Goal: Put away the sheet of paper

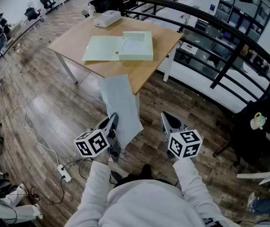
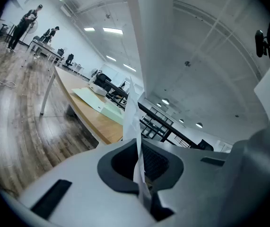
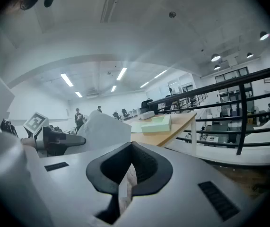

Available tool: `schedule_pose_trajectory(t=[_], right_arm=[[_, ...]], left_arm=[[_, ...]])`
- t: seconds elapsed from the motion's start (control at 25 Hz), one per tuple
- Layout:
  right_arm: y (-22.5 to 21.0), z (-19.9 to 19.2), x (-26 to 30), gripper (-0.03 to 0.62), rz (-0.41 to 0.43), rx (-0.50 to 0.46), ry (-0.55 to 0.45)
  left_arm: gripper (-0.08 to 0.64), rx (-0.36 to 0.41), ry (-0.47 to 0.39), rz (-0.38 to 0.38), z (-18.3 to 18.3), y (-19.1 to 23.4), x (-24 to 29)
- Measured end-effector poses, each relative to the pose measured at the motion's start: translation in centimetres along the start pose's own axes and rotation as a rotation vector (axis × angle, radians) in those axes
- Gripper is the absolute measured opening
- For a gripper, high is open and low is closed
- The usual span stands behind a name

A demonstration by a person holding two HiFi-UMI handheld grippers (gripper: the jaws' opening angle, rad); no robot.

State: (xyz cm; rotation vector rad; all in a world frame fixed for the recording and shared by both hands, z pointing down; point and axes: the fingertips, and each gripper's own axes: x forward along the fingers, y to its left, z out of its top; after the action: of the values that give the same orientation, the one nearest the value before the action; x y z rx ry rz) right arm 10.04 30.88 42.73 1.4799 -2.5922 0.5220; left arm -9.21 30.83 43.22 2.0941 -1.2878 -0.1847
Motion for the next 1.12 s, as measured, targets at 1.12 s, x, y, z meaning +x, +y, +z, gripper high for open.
schedule_pose_trajectory(t=[1.12], right_arm=[[-4.8,2.5,5.7,0.028,0.027,0.044,-0.022]], left_arm=[[0.017,-0.016,-0.053,-0.009,5.9,2.2,7.1]])
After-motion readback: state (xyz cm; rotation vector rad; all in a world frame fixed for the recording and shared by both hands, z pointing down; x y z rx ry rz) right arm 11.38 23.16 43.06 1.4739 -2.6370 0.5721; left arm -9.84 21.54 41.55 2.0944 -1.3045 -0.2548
